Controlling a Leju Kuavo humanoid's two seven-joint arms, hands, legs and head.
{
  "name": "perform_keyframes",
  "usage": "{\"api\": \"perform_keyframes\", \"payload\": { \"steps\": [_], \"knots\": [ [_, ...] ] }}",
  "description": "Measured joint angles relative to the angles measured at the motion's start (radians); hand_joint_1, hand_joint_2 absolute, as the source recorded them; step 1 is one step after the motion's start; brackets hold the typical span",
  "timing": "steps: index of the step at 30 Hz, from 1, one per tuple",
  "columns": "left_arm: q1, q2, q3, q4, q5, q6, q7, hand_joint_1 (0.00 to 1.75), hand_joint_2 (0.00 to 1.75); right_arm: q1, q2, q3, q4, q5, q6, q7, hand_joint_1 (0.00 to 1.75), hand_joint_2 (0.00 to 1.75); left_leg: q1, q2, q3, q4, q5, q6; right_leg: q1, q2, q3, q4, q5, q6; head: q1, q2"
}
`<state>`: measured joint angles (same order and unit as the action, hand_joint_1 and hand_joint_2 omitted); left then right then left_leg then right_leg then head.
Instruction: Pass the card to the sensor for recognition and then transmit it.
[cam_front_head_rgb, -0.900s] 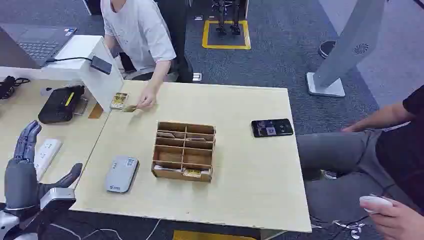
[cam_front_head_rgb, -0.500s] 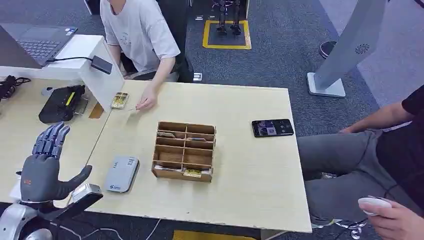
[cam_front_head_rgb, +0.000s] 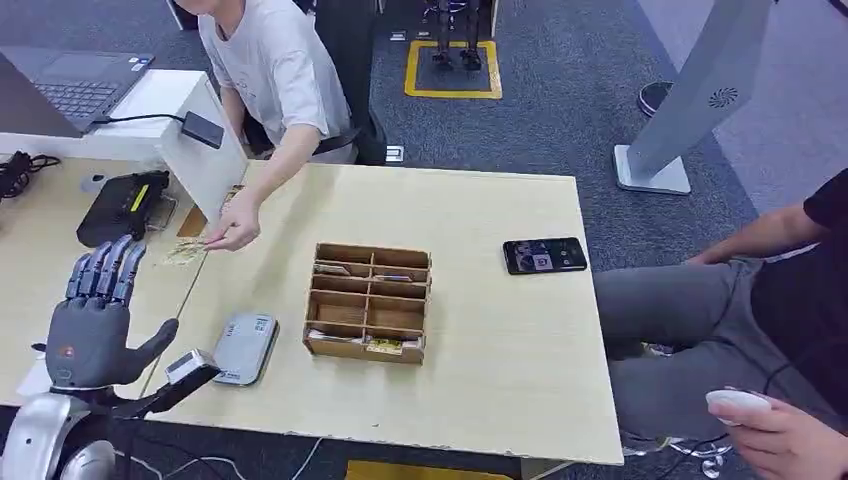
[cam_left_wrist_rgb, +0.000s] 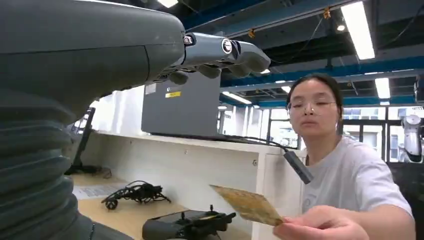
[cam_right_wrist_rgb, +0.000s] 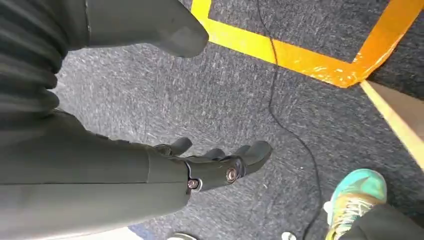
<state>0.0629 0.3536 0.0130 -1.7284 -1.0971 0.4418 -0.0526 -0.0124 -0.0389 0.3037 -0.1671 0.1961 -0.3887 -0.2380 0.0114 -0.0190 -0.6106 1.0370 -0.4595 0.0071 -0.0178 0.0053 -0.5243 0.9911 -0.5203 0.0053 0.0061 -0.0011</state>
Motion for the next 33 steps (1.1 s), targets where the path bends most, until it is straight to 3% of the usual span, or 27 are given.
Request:
{"api": "perform_keyframes", "payload": {
  "steps": [8,9,17,19,21,22,24,33],
  "knots": [
    [-0.009,0.006,-0.014,0.027,0.008,0.012,0.008,0.0,1.75,0.003,0.0,0.009,-0.002,0.008,0.0,0.011,0.0,1.75,0.0,0.0,0.0,0.0,0.0,0.0,0.0,0.0,-0.001,0.0,0.0,0.0,0.0,0.0],
    [-0.013,0.006,-0.014,0.03,0.018,0.01,0.008,1.54,1.75,0.004,0.0,0.009,-0.002,0.008,-0.001,0.011,0.0,1.75,0.0,0.0,0.0,0.0,0.0,0.0,0.0,0.0,-0.001,0.0,0.0,0.0,0.0,0.0],
    [-0.025,0.008,-0.022,0.049,0.05,-0.025,0.008,1.52,1.75,0.003,0.0,0.009,-0.002,0.006,0.0,0.008,0.0,1.75,0.0,0.0,0.0,0.0,0.0,0.0,0.0,0.0,-0.001,0.0,0.0,0.0,0.0,0.0],
    [-0.025,0.009,-0.024,0.053,0.05,-0.026,0.008,1.75,1.75,0.004,0.0,0.009,-0.002,0.006,0.0,0.008,0.0,1.75,0.0,0.0,0.0,0.0,0.0,0.0,0.0,0.0,-0.001,0.0,0.0,0.0,0.0,0.0],
    [-0.025,0.013,-0.025,0.055,0.05,-0.026,0.008,1.75,1.75,0.004,0.0,0.009,-0.002,0.006,0.0,0.008,0.0,1.75,0.0,0.0,0.0,0.0,0.0,0.0,0.0,0.0,-0.001,0.0,0.0,0.0,0.0,0.0],
    [-0.025,0.014,-0.026,0.055,0.052,-0.025,0.008,1.62,1.75,0.003,0.0,0.009,-0.002,0.006,-0.001,0.007,0.0,1.75,0.0,0.0,0.0,0.0,0.0,0.0,0.0,0.0,-0.001,0.0,0.0,0.0,0.0,0.0],
    [-0.029,0.013,-0.026,0.055,0.069,-0.023,0.008,1.75,1.75,0.003,0.0,0.009,-0.002,0.006,-0.001,0.007,0.0,1.75,0.0,0.0,0.0,0.0,0.0,0.0,0.0,0.0,-0.001,0.0,0.0,0.0,0.0,0.0],
    [-0.028,0.015,-0.027,0.059,0.125,-0.027,-0.024,1.75,1.75,0.002,0.001,0.011,-0.002,0.013,0.0,0.011,0.0,1.75,0.0,0.0,0.0,0.0,0.0,0.0,0.0,0.0,0.001,0.0,0.0,0.0,0.0,0.0]
  ]
}}
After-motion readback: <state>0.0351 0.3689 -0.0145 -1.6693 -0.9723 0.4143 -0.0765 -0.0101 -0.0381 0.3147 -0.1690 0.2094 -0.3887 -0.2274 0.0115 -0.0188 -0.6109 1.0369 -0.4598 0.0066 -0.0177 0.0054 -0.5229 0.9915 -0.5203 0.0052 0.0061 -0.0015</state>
